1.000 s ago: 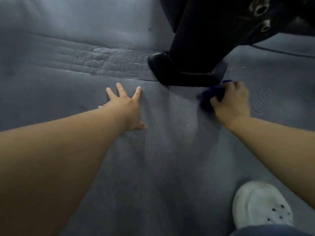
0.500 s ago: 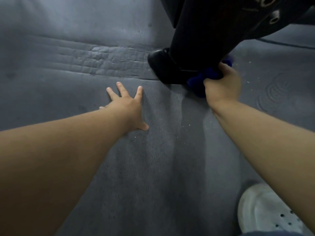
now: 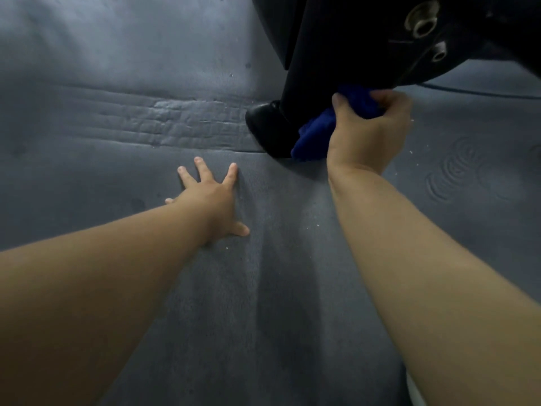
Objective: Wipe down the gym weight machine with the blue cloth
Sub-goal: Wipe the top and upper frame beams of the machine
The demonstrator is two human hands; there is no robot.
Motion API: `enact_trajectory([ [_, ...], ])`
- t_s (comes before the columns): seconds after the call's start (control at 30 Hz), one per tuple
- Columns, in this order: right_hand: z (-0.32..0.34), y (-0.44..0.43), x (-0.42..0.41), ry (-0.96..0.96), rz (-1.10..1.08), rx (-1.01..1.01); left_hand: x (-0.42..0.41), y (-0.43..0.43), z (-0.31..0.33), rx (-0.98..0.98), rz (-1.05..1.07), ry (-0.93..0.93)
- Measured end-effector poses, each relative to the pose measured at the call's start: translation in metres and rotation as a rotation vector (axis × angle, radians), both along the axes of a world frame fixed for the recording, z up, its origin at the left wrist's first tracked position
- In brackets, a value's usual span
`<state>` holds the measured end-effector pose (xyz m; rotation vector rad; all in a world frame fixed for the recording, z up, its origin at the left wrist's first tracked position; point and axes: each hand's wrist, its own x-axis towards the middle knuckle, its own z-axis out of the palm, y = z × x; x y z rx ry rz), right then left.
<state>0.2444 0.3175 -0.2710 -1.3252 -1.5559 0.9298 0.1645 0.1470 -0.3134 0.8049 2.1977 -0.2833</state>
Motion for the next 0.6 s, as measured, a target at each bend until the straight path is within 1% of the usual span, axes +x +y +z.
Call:
enact_trajectory([
  [0.07, -0.008, 0.008, -0.002, -0.088, 0.054, -0.017, 0.0, 0.0, 0.001, 0.005, 0.006, 0.003],
  [0.2, -0.035, 0.02, -0.003, -0.343, 0.158, -0.189, 0.001, 0.0, 0.0, 0.018, 0.023, -0.005],
  [0.23, -0.039, 0.016, -0.001, -0.391, 0.19, -0.196, 0.0, 0.0, -0.001, 0.021, 0.024, -0.001],
  [0.27, -0.04, 0.009, 0.002, -0.425, 0.233, -0.154, 0.0, -0.001, -0.001, 0.023, 0.025, 0.0],
  [0.3, -0.037, 0.0, 0.007, -0.431, 0.295, -0.041, -0.001, -0.002, -0.001, 0.025, 0.027, -0.002],
  [0.37, -0.027, -0.012, 0.016, -0.367, 0.418, 0.28, 0.0, -0.001, -0.001, 0.034, 0.032, -0.008],
  [0.4, -0.022, -0.012, 0.016, -0.332, 0.445, 0.419, 0.0, -0.002, -0.002, 0.042, 0.036, -0.008],
  [0.47, -0.017, -0.002, 0.011, -0.333, 0.441, 0.57, -0.001, -0.003, -0.003, 0.051, 0.042, -0.005],
  [0.53, -0.021, 0.005, 0.01, -0.461, 0.466, 0.603, -0.001, -0.003, -0.002, 0.051, 0.045, -0.007],
  [0.57, -0.029, 0.007, 0.014, -0.555, 0.506, 0.545, -0.001, -0.002, -0.002, 0.05, 0.047, -0.009],
  [0.6, -0.036, 0.009, 0.021, -0.65, 0.541, 0.438, 0.001, -0.002, -0.001, 0.047, 0.046, -0.013],
])
